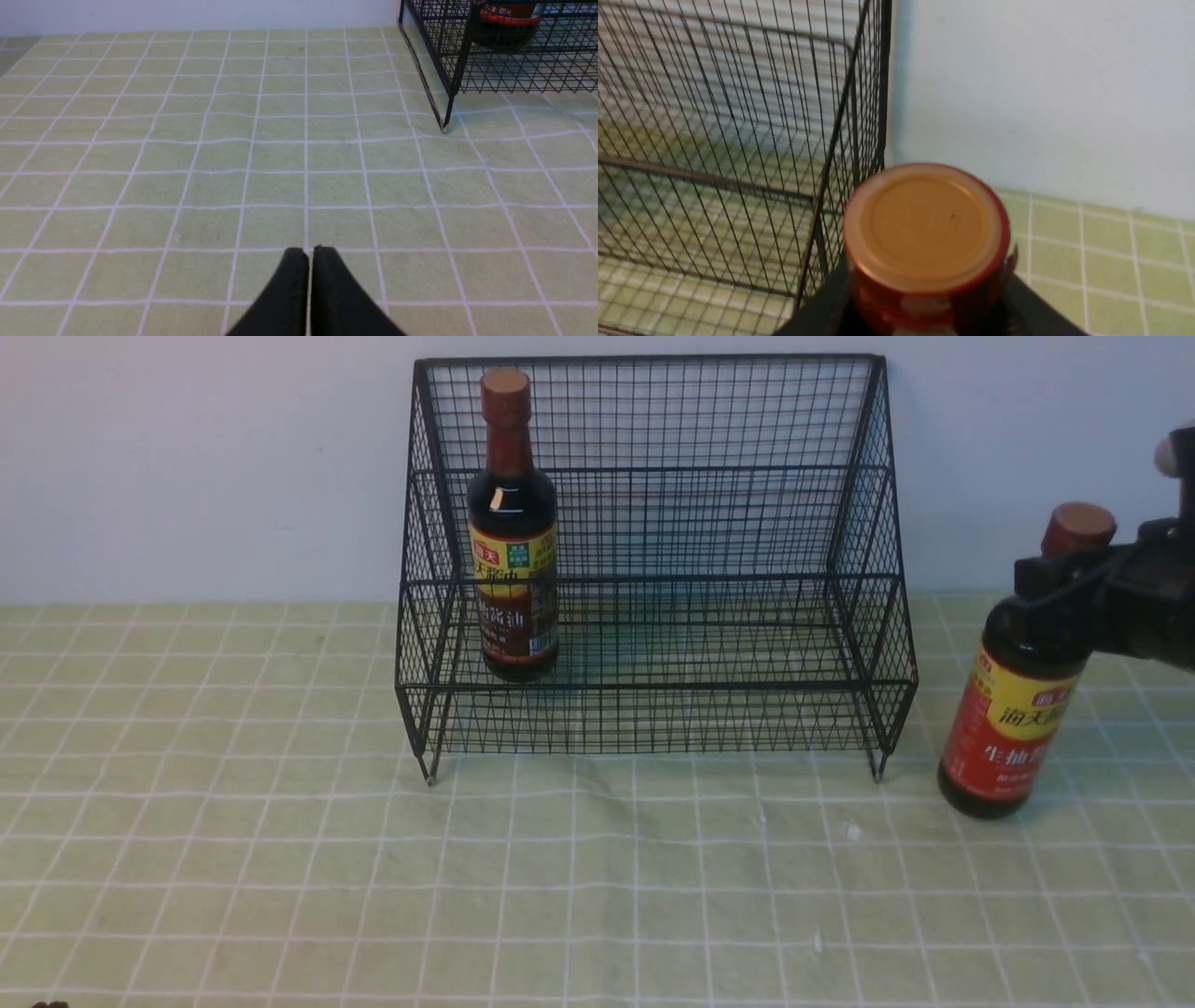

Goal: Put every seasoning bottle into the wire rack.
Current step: Use the right arm to grab the condiment bottle closest to it, then use the right arm to put the condiment bottle back on the shelf

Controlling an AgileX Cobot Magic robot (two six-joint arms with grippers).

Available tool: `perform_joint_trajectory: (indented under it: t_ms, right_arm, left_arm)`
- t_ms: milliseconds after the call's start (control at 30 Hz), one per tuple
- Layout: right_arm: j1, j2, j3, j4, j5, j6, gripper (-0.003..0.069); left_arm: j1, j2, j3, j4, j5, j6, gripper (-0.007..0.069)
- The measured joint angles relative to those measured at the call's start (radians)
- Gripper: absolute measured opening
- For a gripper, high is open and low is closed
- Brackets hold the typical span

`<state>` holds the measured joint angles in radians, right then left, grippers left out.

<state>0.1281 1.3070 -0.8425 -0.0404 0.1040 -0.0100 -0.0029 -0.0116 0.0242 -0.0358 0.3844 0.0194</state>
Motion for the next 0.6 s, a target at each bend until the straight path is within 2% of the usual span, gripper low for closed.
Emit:
perform_joint_trajectory:
  t_ms: [267,300,500,600]
  right_arm:
    - [0.027,-0.114,-0.226,-0.001,0.047,0.004,0.0277]
    - [0.062,-0.116,-0.299,-0.006,0.069,0.004,0.0277]
    - [0.202,-0.053,-0.431,0.006,0.089,0.025,0.0276]
    - [0.232,-0.001,-0.459,0.008,0.089,0.031,0.0277]
  left_arm:
    - [0.000,0.000,0.000,0.000,0.000,0.000,-0.0007]
    - [0.000,0.000,0.000,0.000,0.000,0.000,-0.0007]
    - [0.000,0.000,0.000,0.000,0.000,0.000,-0.0007]
    - [0.000,0.000,0.000,0.000,0.000,0.000,-0.0007]
